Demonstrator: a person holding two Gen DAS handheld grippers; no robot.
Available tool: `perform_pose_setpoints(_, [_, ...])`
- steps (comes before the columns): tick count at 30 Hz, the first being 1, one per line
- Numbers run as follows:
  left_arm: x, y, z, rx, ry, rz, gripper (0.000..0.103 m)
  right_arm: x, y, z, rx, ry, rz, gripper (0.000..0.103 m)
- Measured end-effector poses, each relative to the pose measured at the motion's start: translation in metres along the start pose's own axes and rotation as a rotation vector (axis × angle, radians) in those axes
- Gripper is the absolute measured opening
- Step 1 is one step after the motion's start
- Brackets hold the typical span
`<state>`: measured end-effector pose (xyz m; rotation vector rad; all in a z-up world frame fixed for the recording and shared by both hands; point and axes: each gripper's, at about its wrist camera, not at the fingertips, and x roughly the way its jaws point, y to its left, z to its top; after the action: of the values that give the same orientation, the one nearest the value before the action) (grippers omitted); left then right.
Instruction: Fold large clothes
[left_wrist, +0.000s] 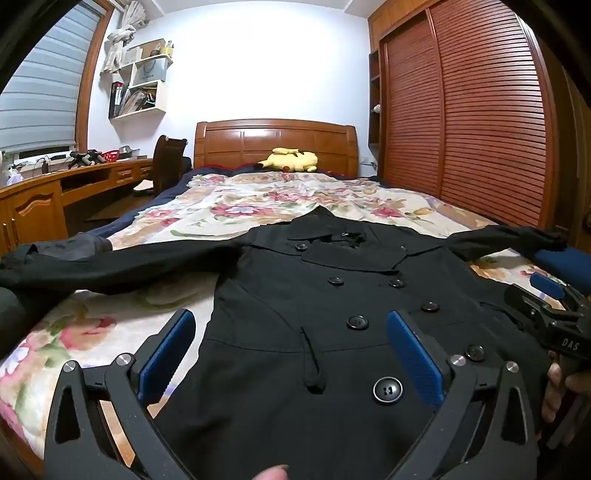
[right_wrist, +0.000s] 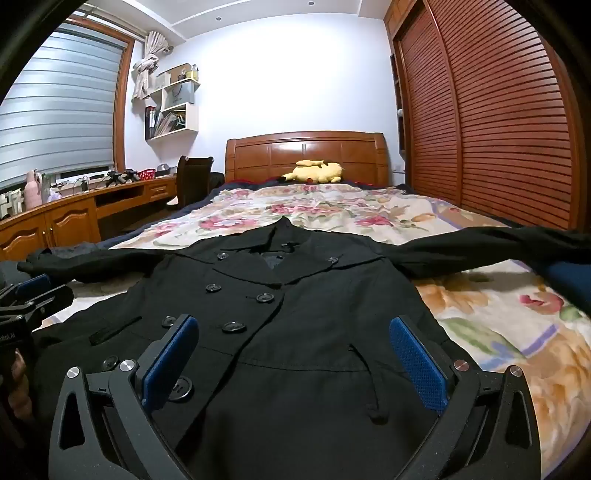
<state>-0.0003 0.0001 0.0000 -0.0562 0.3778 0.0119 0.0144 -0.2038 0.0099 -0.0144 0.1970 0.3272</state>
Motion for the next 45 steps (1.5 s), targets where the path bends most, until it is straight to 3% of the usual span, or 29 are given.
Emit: perform_pose_setpoints(45, [0.0023,0.0084,-0.0014,0.005,-0.007,0.013,0.103,-0.0021,-0.0005,0.0005,0.0,-0.006,-0.002,0.103])
